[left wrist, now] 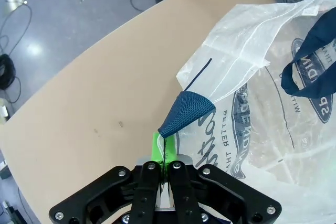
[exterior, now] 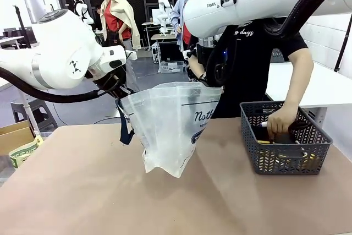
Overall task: Transfer purchased items from the store into the shopping bag.
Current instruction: Move the Reusable shopping bag to the right side of the table.
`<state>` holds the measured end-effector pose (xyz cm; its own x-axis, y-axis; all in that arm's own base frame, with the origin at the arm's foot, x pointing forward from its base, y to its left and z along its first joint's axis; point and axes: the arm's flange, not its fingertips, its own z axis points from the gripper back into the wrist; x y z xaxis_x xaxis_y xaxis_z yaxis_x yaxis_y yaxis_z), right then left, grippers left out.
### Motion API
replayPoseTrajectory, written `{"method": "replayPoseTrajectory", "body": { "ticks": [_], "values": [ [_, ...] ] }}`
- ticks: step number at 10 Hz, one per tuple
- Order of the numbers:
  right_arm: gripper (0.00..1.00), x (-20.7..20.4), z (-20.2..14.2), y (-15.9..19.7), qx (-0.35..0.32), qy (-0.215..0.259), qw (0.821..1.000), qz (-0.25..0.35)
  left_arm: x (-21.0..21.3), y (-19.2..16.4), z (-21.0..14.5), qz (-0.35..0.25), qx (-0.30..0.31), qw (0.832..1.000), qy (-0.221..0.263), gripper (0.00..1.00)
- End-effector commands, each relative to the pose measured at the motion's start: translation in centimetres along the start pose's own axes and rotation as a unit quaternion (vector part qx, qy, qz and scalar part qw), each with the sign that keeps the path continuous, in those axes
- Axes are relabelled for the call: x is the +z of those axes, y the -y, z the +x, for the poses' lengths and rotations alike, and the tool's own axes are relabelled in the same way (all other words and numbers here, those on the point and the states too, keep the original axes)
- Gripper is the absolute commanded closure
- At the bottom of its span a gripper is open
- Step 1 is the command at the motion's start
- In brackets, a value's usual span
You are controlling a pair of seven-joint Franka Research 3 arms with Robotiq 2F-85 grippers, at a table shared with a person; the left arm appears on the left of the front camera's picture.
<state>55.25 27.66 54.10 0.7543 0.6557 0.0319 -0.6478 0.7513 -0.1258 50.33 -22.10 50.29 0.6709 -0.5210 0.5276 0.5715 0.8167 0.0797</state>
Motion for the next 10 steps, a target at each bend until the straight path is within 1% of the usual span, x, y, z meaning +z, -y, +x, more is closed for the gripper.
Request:
{"method": "replayPoseTrajectory", "body": {
  "ticks": [1, 10],
  "values": [
    [1.0, 0.08, -0.22, 0.17, -0.007, -0.004, 1.0, -0.001, 0.39, -0.13, -0.16, 0.006, -0.001, 1.0, 0.001, 1.0],
    [1.0, 0.08, -0.22, 0.17, -0.007, -0.004, 1.0, -0.001, 0.39, -0.13, -0.16, 0.006, -0.001, 1.0, 0.001, 1.0]
  ]
}}
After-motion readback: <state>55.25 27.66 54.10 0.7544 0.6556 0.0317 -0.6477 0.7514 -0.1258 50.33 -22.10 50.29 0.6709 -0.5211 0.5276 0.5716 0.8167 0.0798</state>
